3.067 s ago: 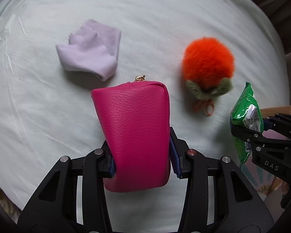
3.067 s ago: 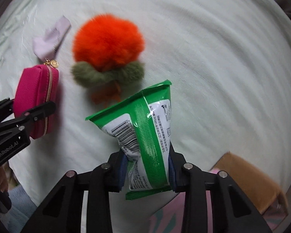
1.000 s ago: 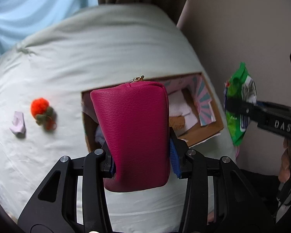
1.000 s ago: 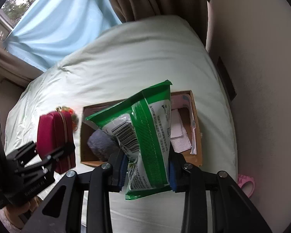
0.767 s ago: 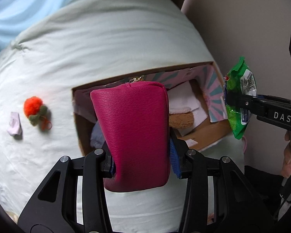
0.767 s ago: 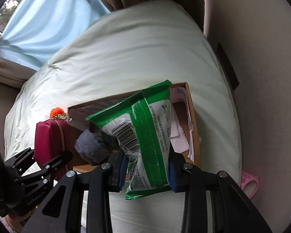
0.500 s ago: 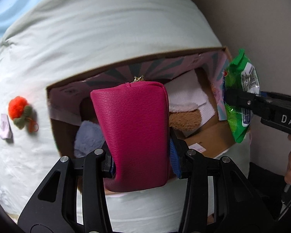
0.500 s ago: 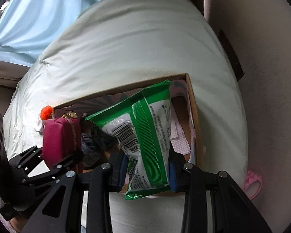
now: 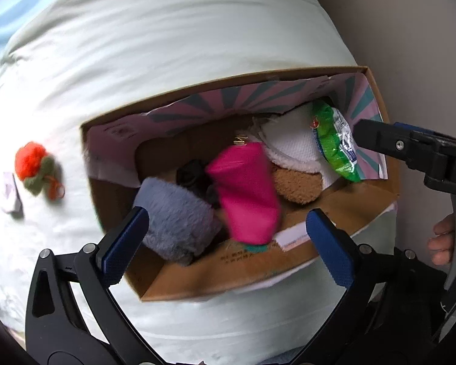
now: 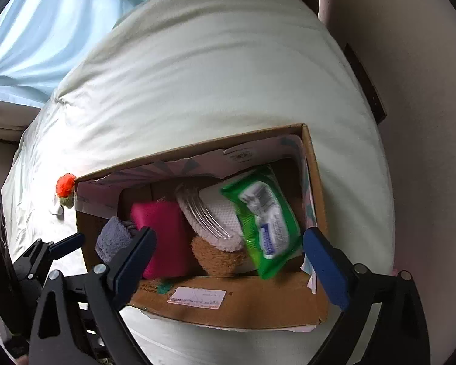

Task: Organize soft objects
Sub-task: 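Lift both open tools away from the box toward the lilac sock and pompom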

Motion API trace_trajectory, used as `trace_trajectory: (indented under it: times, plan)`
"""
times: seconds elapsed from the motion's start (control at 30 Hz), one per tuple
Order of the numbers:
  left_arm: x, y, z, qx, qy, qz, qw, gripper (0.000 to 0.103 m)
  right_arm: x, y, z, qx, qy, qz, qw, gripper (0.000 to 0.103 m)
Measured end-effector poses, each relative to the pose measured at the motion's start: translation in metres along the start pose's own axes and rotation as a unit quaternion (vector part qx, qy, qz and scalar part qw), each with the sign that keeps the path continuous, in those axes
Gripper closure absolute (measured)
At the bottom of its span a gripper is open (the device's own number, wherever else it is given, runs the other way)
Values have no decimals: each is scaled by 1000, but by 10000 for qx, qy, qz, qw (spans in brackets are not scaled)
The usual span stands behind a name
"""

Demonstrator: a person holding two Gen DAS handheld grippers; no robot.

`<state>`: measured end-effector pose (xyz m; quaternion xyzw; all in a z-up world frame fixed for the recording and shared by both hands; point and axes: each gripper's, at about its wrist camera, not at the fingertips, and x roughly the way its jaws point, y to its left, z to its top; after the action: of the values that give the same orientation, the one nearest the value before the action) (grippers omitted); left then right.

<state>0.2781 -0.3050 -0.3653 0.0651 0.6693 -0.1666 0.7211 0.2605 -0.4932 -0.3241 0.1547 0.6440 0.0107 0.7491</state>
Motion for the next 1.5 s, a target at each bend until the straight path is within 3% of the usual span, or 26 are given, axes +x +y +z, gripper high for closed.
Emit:
trace_trajectory:
  times: [0.27,0.6,0.8,0.97,1.17,1.33,1.5]
  plan:
    - [-25,8,-15,-114,-229,-40,9997,0,-19,3,-17,-16,-175,14,9998,7]
    - [-87,-5,-45,-90,-677,-95,9976,0,-71,22,-43,-294,-721,-193,9968,7]
    - [-128,4,-78,-211,-862,-105,9960,0,-106,41,-64,-527,-907,-437,9935,7]
    - [-165,24,-112,-354,-1130,6,9930,0,-138,66,-89,-647,-1180,-329,9904,7]
    - [-216,67,-153,-714,-1637,50,9839,0,-165,104,-118,-747,-1406,-291,9868,7]
    - [-258,113,-188,-1031,-2224,233,9692,0,-184,147,-145,-949,-1632,-260,9817,7]
    - [-291,163,-218,-1075,-2569,326,9599,0,-200,197,-169,-1128,-1980,-213,9735,7]
